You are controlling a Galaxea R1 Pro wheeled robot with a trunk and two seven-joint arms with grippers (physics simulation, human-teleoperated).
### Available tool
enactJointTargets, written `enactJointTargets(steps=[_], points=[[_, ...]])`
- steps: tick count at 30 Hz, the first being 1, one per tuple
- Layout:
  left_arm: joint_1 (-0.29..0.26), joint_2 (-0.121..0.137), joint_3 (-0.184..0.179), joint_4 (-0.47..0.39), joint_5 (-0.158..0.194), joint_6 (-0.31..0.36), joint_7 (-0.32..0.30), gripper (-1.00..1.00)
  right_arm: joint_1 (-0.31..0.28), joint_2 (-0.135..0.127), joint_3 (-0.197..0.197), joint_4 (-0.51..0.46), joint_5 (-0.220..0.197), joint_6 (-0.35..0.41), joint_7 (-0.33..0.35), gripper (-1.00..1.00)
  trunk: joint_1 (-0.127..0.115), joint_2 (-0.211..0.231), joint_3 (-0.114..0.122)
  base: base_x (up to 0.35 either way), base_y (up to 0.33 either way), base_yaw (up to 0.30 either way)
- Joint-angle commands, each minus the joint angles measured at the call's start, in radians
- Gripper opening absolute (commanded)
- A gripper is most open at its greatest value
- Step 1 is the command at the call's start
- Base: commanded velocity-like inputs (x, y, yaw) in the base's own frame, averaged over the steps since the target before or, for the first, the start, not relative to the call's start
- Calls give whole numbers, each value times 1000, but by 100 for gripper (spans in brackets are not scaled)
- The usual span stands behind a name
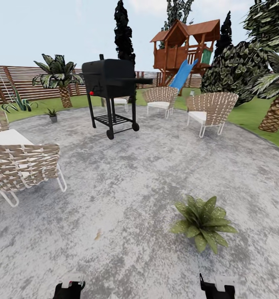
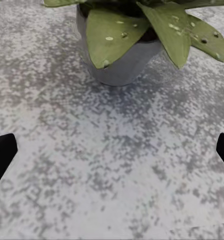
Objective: Pick up the pesticide atomizer in the garden and spray insectifuge to fully cover both potted plants in the garden.
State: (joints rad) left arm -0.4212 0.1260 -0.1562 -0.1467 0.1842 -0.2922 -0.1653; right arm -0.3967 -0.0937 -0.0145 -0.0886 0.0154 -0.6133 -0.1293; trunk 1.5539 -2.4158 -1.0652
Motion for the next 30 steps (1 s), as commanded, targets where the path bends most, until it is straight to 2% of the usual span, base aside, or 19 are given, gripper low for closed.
enactJointTargets(steps=[1,30], points=[[-1,0,-8,1,11,-3,-3,-100,-1,0,-1,1,2,-3,-3,100,0,0,-1,182,307,0],[-1,0,-11,1,9,-2,-4,-100,-1,0,-1,1,3,-3,-3,100,0,0,-1,189,303,0]])
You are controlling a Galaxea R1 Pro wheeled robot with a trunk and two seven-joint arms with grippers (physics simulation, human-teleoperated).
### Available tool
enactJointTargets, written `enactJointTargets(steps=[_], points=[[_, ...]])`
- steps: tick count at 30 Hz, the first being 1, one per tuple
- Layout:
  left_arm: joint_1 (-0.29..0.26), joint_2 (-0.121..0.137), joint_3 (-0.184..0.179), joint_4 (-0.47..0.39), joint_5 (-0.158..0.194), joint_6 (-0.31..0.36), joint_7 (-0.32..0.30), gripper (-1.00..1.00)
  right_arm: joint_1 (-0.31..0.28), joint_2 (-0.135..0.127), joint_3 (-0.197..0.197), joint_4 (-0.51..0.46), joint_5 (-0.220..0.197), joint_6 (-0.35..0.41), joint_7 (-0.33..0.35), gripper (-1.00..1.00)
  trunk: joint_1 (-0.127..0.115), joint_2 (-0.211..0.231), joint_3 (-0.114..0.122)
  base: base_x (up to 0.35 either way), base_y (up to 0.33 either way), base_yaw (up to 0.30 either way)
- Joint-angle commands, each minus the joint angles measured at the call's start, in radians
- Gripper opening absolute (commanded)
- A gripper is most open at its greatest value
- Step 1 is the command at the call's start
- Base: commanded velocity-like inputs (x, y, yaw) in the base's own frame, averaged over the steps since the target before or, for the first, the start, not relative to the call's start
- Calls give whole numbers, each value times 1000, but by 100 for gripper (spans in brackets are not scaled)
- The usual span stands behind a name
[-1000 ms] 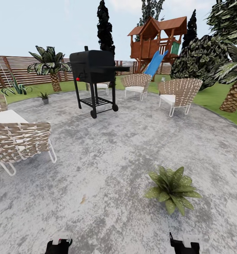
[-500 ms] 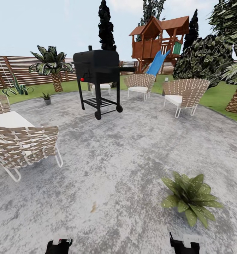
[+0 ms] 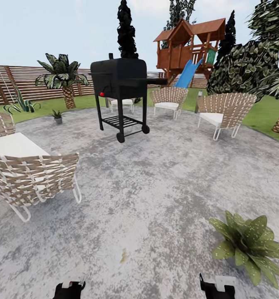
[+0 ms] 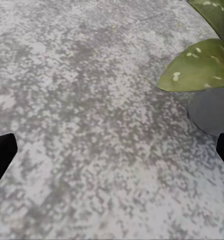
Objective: Pick up the pesticide atomizer in the garden and spray insectifuge to fully cover both potted plants in the garden.
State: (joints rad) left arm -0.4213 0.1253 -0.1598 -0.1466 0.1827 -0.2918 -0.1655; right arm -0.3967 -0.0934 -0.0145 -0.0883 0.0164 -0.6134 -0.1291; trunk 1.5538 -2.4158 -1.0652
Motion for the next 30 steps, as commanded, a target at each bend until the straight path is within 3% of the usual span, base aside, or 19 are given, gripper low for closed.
enactJointTargets(steps=[1,24,30], points=[[-1,0,-7,1,11,-3,-3,-100,-1,0,-1,1,2,-3,-3,100,0,0,-1,224,283,0],[-1,0,-7,2,8,-4,-4,-100,-1,1,-1,-1,1,-3,-4,100,0,0,-1,230,275,0],[-1,-1,-7,2,8,-4,-5,-100,-1,1,-1,-1,0,-3,-4,100,0,0,-1,238,249,-208]])
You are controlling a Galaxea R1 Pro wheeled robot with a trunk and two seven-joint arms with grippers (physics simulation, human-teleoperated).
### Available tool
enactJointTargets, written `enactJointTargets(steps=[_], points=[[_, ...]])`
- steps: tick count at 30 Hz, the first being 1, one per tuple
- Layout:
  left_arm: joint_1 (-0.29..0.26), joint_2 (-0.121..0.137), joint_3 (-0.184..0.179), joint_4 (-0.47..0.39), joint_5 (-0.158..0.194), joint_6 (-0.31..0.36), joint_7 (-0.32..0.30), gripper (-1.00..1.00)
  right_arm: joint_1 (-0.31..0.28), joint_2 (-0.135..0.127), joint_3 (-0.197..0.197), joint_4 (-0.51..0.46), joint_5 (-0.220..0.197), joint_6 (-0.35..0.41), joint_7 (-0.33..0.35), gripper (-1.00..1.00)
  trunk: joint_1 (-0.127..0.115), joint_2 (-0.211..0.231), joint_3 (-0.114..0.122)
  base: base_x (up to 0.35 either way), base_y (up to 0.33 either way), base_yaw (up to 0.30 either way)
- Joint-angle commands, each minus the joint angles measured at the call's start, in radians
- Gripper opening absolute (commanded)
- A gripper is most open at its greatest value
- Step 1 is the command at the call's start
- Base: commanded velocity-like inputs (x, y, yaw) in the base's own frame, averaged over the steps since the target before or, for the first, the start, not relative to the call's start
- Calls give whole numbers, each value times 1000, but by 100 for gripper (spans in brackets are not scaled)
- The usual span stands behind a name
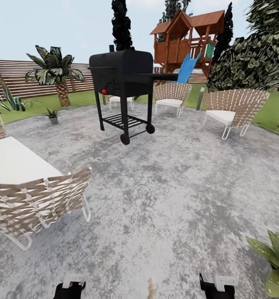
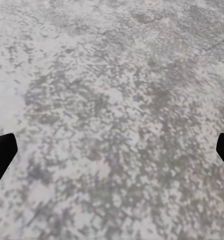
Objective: Pick up the pesticide atomizer in the garden and spray insectifuge to fully cover both potted plants in the garden.
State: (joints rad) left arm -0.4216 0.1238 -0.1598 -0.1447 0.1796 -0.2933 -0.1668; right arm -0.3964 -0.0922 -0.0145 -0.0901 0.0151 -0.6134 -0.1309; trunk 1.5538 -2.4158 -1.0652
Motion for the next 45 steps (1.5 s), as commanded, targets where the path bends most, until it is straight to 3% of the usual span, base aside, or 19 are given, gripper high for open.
enactJointTargets(steps=[1,11,26,40,45], points=[[0,1,-7,1,9,-3,-3,-100,-1,0,-1,1,2,-3,-3,100,0,0,-1,247,242,-291],[0,0,-7,-1,-17,-3,-2,-100,-1,0,-1,1,2,-3,-3,100,0,0,-1,307,-33,-258],[0,1,-7,-1,-17,-1,-2,-100,-1,0,-1,2,2,-3,-3,100,0,0,-1,84,-33,-8],[0,0,-7,-1,-17,-1,-2,-100,-1,0,-1,3,2,-3,-3,100,0,0,-1,289,0,0],[0,0,-7,-1,-17,-1,-2,-100,-1,0,-1,2,2,-3,-3,100,0,0,-1,339,-71,-232]])
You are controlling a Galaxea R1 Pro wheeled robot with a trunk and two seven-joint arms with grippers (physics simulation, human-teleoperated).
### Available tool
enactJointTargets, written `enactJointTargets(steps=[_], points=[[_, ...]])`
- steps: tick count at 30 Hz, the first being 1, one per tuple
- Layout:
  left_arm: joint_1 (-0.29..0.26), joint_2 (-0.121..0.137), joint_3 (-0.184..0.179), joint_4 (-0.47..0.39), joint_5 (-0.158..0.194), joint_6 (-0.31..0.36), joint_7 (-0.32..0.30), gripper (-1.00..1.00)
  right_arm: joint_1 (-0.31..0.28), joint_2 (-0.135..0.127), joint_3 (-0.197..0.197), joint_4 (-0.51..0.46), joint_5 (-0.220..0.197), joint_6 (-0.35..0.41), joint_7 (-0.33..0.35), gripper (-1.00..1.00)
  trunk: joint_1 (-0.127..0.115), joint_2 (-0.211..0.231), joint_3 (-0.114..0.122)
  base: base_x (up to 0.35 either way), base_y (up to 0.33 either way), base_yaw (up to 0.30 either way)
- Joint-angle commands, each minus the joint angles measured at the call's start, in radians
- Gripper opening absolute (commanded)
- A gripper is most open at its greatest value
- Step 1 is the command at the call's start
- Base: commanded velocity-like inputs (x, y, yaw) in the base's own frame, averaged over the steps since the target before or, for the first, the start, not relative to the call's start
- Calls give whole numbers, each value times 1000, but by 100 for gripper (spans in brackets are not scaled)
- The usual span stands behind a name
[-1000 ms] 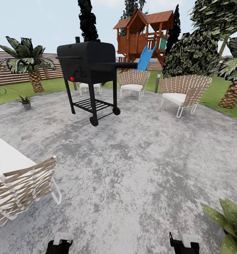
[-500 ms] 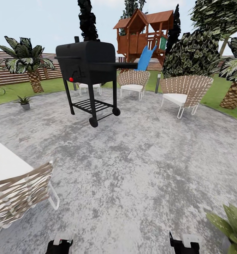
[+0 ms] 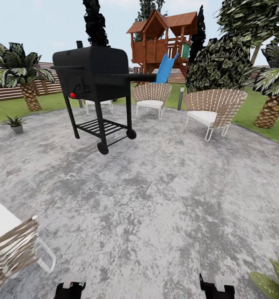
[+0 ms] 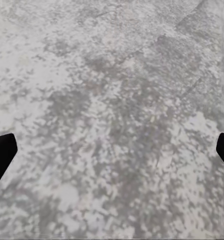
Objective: Pick up the pesticide atomizer in the garden and spray insectifuge to fully cover both potted plants in the garden.
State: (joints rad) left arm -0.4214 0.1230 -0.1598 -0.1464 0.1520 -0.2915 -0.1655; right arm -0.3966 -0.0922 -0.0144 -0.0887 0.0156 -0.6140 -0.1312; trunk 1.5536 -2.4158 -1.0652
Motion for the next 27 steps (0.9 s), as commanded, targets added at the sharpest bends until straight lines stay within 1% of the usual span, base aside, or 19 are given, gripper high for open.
enactJointTargets(steps=[1,4,7,27], points=[[0,1,-7,1,11,-3,-3,-100,-1,0,-1,1,2,-3,-2,100,0,0,-1,339,-84,-288],[0,1,-7,1,11,-3,-3,-100,-1,0,-1,1,2,-3,-2,100,0,0,-1,339,-86,-290],[0,1,-7,1,11,-3,-4,-100,-1,0,-1,1,2,-3,-2,100,0,0,-1,339,-86,-117],[0,1,-7,1,11,-3,-3,-100,-1,2,-1,1,3,-3,0,100,0,0,-1,339,-87,-4]])
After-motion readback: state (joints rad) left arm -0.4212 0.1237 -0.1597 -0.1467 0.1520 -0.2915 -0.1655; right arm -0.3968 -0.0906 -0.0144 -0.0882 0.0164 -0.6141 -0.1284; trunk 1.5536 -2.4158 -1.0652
